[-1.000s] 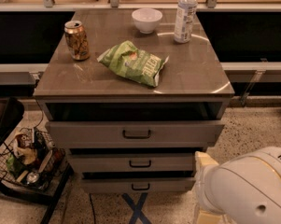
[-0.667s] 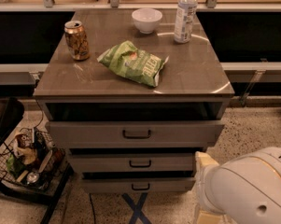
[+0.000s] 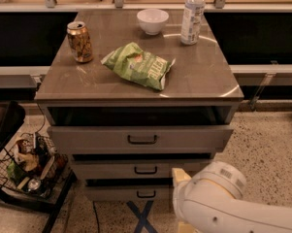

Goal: Open middle drawer

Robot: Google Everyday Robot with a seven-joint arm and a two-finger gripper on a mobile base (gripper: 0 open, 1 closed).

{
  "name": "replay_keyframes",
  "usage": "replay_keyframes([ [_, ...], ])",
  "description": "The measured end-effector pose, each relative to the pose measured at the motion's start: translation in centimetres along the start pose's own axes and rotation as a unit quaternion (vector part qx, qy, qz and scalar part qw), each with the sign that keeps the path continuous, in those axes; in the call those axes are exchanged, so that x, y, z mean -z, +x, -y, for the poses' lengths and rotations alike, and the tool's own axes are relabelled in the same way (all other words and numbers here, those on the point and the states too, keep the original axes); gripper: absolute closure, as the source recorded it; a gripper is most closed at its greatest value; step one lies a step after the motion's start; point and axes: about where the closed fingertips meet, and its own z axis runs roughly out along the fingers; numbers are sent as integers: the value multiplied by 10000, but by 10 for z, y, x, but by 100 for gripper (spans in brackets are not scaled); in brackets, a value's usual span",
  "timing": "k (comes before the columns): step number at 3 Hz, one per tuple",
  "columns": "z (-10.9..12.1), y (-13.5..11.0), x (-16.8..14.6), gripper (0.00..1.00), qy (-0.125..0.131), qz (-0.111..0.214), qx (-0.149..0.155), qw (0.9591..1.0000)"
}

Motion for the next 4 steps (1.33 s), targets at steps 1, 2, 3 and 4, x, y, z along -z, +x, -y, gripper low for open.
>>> replay_keyframes([
  [1,0,-14,-34,0,-119,-94,329,9993],
  [2,13,-20,-60,0,-69,-212,397,9990],
  [3,28,-26,-86,0,42,-263,340,9991],
  [4,41,-35,-119,0,142,-298,557,9979],
])
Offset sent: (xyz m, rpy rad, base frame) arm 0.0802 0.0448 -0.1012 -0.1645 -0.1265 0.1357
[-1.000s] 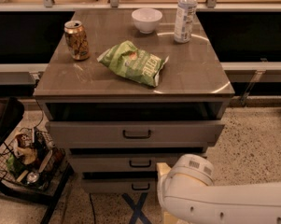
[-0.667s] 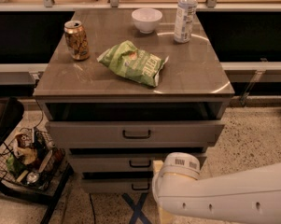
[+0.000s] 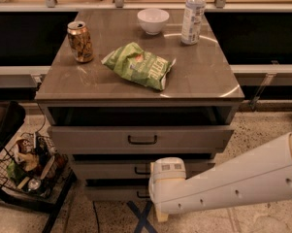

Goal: Open middle drawer

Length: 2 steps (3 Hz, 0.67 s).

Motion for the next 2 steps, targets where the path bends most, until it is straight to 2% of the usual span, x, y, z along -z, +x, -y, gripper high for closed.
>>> replay_keyframes([
  [2,2,-23,-56,0,-133,151,387,9990],
])
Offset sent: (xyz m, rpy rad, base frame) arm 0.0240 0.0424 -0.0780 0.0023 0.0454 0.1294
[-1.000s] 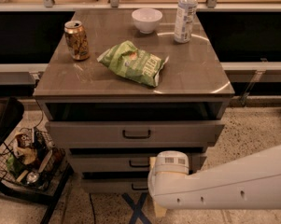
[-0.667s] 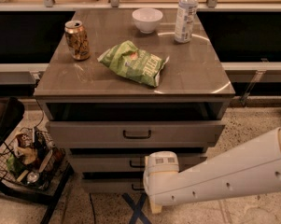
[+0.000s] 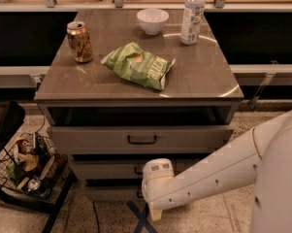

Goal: Open middle drawer

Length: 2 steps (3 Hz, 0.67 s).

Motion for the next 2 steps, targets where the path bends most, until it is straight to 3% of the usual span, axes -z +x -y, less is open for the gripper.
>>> replay_keyframes([
  [2,3,-23,-32,0,-193,59,223,9995],
])
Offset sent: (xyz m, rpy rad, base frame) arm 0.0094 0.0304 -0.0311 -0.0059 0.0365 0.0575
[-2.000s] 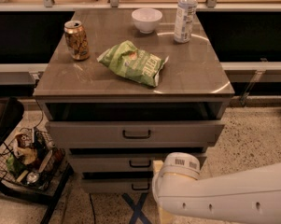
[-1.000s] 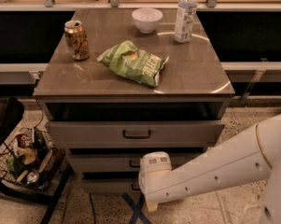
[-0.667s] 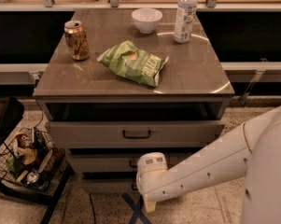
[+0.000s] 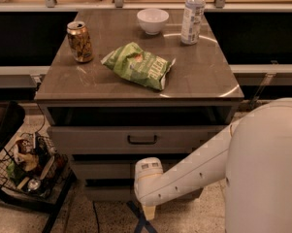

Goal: Open middle drawer

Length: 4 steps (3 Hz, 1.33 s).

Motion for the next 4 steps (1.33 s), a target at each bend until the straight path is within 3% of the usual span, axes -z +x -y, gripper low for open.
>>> replay_keyframes([
  [3,10,17,-25,0,-233,176,-328,9990],
  [4,7,25,-33,18,-321,231,-439,9983],
])
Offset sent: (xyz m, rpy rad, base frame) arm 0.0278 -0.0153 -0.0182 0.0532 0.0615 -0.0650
